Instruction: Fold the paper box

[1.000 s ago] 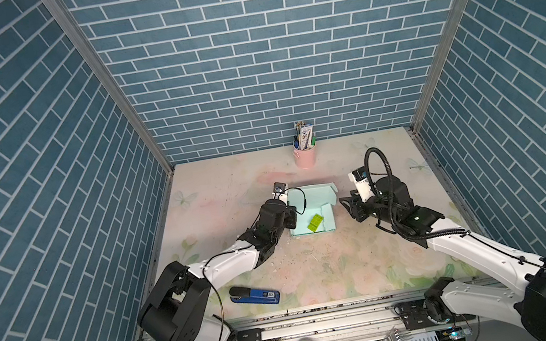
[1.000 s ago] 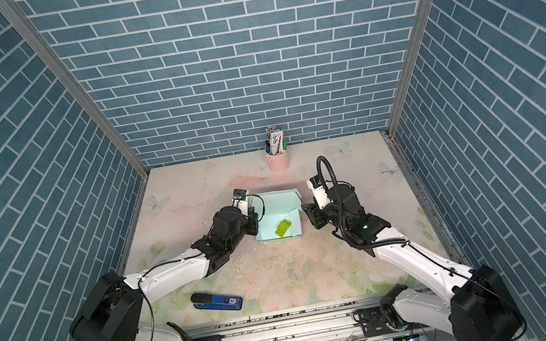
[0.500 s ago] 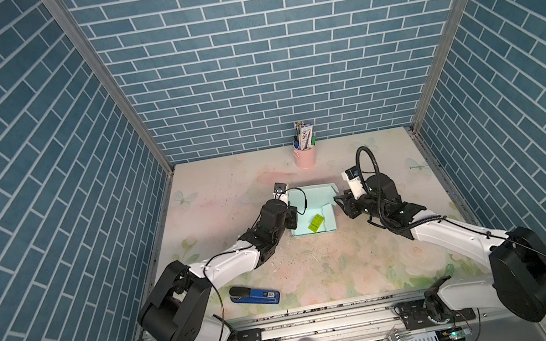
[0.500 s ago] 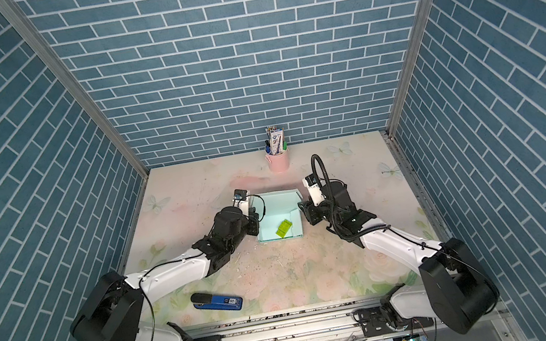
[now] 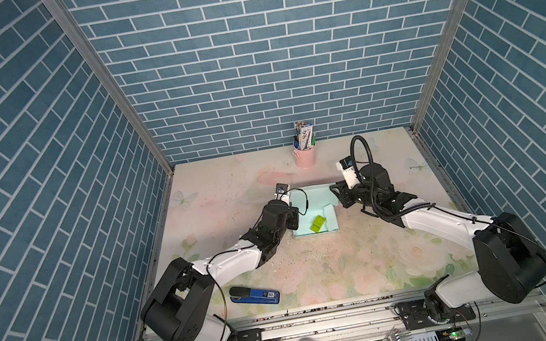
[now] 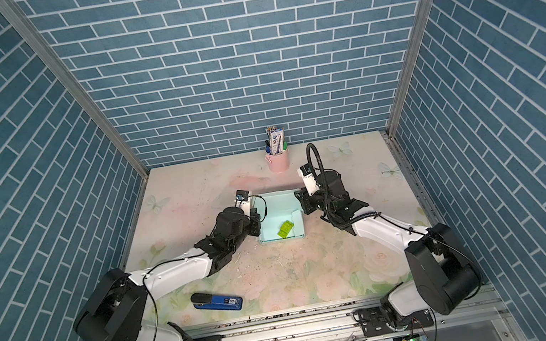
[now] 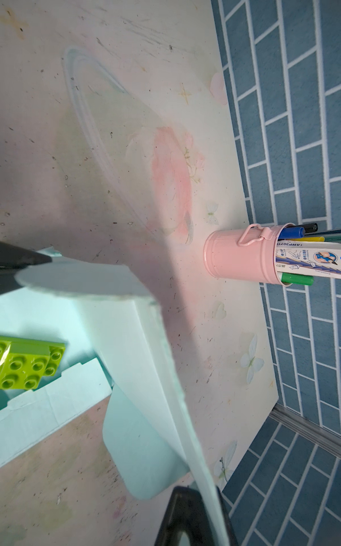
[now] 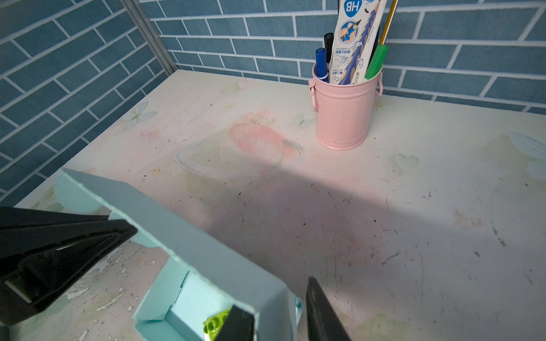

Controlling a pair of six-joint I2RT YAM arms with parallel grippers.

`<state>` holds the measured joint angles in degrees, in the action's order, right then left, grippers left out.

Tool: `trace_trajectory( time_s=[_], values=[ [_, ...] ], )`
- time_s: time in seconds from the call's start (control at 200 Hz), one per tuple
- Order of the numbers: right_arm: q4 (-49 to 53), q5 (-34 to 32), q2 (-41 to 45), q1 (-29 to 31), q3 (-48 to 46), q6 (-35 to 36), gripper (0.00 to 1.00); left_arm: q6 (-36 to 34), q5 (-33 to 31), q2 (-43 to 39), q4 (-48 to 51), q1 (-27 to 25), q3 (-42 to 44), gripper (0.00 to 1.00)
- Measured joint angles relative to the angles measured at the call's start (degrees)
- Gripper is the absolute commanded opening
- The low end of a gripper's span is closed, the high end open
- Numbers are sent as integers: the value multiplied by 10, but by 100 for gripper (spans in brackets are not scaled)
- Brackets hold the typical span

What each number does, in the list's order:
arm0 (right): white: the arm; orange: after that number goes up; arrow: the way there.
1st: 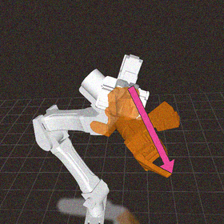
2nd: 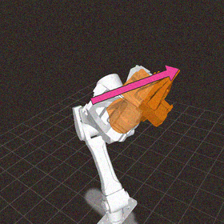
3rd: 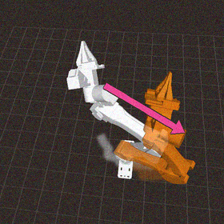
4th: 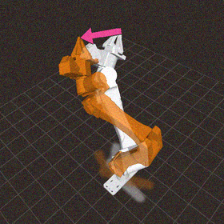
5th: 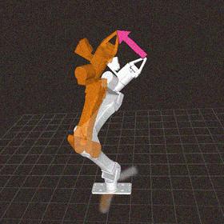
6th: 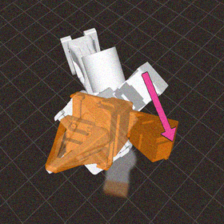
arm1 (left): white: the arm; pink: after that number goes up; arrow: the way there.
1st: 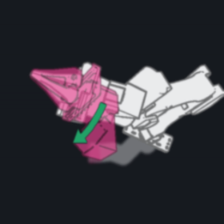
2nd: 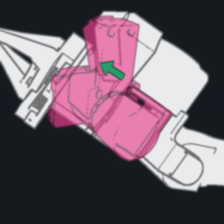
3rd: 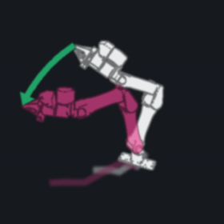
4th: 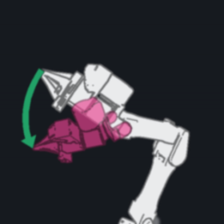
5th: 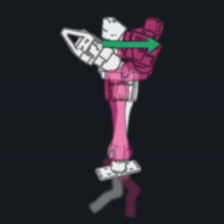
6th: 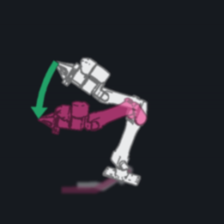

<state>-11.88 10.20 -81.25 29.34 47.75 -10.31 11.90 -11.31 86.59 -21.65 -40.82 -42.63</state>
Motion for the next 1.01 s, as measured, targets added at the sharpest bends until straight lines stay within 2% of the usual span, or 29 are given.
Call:
trace_trajectory(
  time_s=[0.275,0.52,0.895,1.005],
  values=[
    [82,-3,-12,0,46,1,27,-1,0,2,-1,-1,-2,0],
    [136,-8,-33,0,72,2,30,-3,0,2,0,-1,-7,0],
    [169,-18,-55,0,92,3,23,-8,0,2,3,-6,-11,0],
    [171,-20,-56,0,92,3,18,-8,0,2,3,-6,-11,0]
  ],
)
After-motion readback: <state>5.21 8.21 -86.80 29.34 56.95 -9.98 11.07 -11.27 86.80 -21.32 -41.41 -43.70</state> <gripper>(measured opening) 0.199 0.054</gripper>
